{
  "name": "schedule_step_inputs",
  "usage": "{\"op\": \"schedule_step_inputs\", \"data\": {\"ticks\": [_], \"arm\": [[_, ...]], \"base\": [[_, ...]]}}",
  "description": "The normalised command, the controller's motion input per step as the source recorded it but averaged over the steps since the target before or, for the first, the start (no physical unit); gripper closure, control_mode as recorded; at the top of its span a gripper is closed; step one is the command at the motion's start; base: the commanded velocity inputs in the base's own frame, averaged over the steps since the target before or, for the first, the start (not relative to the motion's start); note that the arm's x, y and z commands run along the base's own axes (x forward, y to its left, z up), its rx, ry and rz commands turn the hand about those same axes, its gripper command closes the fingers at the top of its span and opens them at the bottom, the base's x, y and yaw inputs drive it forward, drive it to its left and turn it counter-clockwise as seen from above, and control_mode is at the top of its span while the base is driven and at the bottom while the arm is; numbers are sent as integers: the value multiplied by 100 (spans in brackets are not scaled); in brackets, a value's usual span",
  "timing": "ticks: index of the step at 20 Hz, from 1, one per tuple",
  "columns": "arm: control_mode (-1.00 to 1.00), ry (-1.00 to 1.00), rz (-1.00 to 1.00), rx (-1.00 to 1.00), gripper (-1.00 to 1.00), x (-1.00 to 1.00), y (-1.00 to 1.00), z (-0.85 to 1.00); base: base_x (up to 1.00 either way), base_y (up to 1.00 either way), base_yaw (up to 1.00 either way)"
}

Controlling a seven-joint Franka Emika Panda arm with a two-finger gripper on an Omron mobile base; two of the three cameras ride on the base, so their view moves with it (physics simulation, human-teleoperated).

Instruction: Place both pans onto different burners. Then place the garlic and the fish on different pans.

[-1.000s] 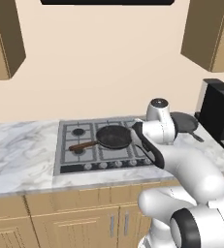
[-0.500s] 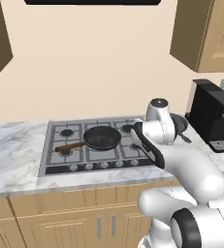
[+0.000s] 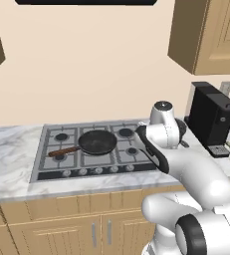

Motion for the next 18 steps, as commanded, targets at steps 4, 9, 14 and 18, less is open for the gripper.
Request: {"op": "schedule_step_inputs", "data": {"ticks": [4,9,14,18], "arm": [[100,0,0,0,-100,0,0,0],[100,0,0,0,-100,0,0,0],[100,0,0,0,-100,0,0,0],[100,0,0,0,-100,0,0,0]], "base": [[11,-36,0],[12,-39,0],[10,-39,0],[8,-26,-1]]}}
